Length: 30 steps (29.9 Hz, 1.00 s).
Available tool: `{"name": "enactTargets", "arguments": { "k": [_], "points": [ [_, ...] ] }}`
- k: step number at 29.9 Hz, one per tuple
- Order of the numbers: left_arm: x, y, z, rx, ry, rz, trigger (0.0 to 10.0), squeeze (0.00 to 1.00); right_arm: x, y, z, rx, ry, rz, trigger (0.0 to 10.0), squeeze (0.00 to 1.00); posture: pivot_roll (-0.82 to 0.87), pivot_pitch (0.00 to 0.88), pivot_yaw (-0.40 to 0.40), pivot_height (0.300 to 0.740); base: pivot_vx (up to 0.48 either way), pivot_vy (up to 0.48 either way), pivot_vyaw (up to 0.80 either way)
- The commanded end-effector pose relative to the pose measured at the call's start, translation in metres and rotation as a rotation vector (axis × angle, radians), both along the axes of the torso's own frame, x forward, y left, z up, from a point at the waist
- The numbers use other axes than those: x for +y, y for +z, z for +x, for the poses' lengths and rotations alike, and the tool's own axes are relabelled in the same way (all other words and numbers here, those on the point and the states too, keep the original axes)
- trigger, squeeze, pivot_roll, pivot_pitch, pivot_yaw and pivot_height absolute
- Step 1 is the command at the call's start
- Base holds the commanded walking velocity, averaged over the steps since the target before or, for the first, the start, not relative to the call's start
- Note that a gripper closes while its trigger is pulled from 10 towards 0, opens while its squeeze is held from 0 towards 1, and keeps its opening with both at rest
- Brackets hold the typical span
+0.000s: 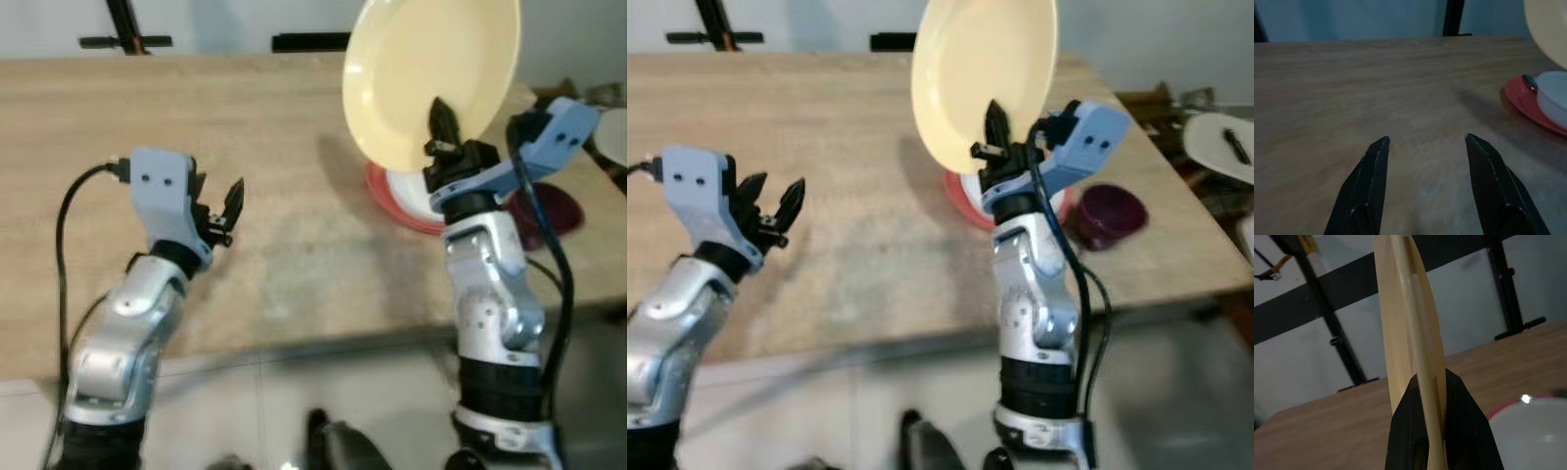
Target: Setting the table
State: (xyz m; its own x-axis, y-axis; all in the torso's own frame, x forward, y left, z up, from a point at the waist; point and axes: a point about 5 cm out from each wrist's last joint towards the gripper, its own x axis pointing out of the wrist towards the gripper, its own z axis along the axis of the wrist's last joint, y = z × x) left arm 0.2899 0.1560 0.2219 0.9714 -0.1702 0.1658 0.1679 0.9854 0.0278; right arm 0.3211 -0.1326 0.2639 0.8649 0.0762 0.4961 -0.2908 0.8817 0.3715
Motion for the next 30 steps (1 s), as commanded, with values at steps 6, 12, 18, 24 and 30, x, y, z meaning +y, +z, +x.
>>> {"name": "enactTargets", "arguments": {
  "k": [6, 12, 18, 24, 30],
  "points": [
    [0.0, -0.0019, -0.0012, 0.004, 0.004, 0.0, 10.0, 0.0, 0.0009, -0.0016, -0.0011, -0.005, 0.0, -0.012, 10.0, 0.0, -0.02, 0.114, -0.003, 0.74, -0.316, 0.0, 0.0],
    [-0.0006, -0.0022, -0.0021, 0.005, 0.0, -0.001, 10.0, 0.0, 0.0002, -0.0012, -0.0014, -0.008, -0.002, -0.014, 10.0, 0.0, -0.03, 0.118, -0.004, 0.74, -0.314, 0.0, 0.0],
    [-0.0002, -0.0047, -0.001, 0.017, 0.001, 0.004, 10.0, 0.0, -0.0017, -0.0014, 0.0001, -0.001, -0.011, -0.016, 10.0, 0.0, -0.04, 0.125, 0.004, 0.74, -0.306, 0.0, 0.0],
    [0.0015, -0.0028, 0.0022, 0.014, 0.0, 0.004, 10.0, 0.0, -0.0034, -0.0008, 0.0011, -0.001, -0.016, -0.008, 10.0, 0.0, -0.04, 0.129, 0.007, 0.74, -0.303, 0.0, 0.0],
    [0.0019, -0.003, 0.0037, 0.018, 0.006, -0.003, 10.0, 0.0, -0.0045, -0.0022, 0.0024, 0.007, -0.019, -0.005, 10.0, 0.0, -0.04, 0.134, -0.005, 0.74, -0.295, 0.0, 0.0]
  ]
}}
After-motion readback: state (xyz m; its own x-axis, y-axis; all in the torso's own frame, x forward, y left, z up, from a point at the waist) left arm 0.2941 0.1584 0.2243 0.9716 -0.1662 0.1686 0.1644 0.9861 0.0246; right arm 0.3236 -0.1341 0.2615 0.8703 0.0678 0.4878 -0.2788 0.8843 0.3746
